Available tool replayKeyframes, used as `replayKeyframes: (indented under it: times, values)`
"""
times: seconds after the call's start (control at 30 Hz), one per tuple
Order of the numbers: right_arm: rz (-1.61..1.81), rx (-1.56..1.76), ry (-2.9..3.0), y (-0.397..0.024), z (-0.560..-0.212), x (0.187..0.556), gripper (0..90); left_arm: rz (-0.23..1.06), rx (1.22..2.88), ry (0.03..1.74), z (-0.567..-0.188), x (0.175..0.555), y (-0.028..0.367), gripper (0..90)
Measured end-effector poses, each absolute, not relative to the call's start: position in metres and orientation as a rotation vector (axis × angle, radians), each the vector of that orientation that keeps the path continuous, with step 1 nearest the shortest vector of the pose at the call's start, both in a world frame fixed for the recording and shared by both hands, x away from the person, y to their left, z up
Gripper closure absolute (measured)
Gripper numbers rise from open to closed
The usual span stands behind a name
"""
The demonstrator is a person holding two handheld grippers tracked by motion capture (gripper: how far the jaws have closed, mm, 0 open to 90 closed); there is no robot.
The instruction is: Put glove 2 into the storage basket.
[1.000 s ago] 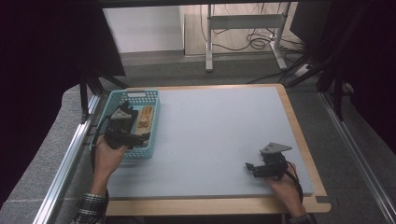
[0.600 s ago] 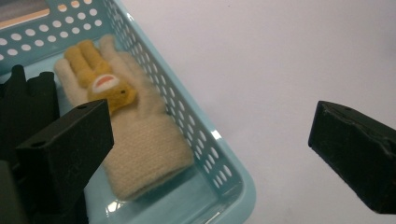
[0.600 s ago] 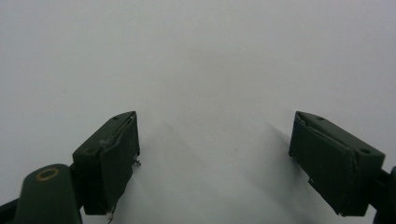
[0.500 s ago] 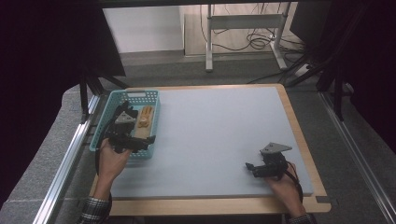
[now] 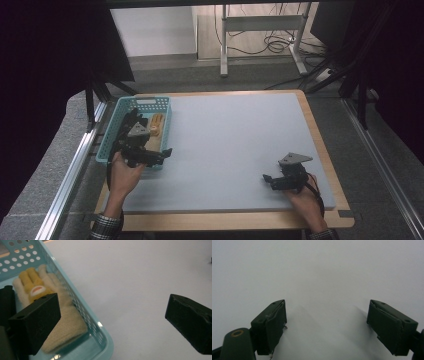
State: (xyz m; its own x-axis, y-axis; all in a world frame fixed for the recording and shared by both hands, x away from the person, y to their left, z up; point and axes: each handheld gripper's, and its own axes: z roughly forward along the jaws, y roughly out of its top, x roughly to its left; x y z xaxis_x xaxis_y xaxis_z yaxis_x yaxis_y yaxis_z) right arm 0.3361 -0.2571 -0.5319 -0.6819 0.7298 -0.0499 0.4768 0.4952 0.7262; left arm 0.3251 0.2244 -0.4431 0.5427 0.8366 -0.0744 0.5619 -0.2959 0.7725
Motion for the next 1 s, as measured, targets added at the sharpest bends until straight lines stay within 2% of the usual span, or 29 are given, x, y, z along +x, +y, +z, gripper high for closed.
replayKeyframes:
  times: [1.0]
  values:
    - [1.001, 1.008, 2.392, -0.257, -0.532, 0.336, 15.6, 0.398, 2.004, 1.025, -0.454, 0.319, 0.184, 0.5]
